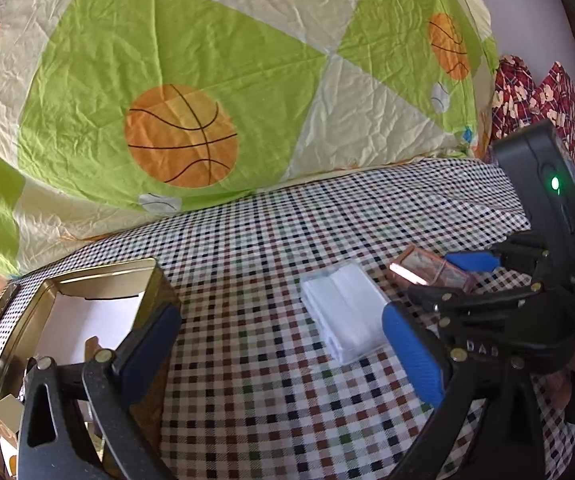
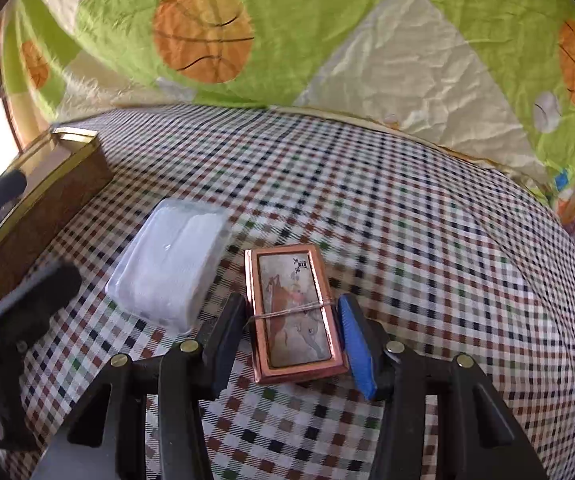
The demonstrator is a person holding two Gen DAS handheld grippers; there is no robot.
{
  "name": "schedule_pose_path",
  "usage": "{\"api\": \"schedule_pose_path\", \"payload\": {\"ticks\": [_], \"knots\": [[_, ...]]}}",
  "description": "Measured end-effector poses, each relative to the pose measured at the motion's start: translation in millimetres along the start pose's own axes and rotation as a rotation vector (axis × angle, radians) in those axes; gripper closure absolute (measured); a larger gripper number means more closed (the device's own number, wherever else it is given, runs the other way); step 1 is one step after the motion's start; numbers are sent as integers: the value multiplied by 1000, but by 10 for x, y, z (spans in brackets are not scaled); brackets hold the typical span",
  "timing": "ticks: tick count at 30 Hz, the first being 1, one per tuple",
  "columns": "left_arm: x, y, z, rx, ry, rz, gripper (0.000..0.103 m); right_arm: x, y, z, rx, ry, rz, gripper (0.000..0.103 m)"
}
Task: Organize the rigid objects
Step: 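Close the right tool on the copper picture frame while the left tool moves to the clear box, then grasp the clear plastic box with the left tool while the right tool holds the frame, then carry the clear box in the left tool and copper frame in the right tool toward the tin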
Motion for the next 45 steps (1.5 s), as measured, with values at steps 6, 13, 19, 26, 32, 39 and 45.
{"api": "schedule_pose_path", "payload": {"ticks": [6, 13, 19, 26, 32, 39, 45], "knots": [[18, -203, -208, 44, -5, 68, 1, -57, 81, -232, 70, -100, -44, 52], [119, -439, -313, 64, 16, 171, 1, -38, 105, -394, 88, -179, -44, 52], [214, -597, -378, 63, 5, 245, 3, -55, 106, -395, 93, -186, -58, 52], [277, -618, -392, 138, 71, 280, 50, -60, 139, -389, 99, -194, -83, 52], [260, -519, -309, 159, 116, 246, 52, -104, 207, -423, 106, -205, -121, 52], [159, -383, -213, 135, 102, 160, 52, -205, 396, -412, 123, -190, -218, 52], [85, -294, -126, 114, 112, 99, 52, -283, 542, -362, 143, -154, -294, 52]]}}
Point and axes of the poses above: each gripper's, at about its wrist camera, not at the fingertips, and y roughly against the way its jaws point, z to its left, x to its underside, the point moved 10 cm from there along -y, roughly the way its jaws point, and after that the axes turned 12 degrees about -z, right-handed, at the moved point
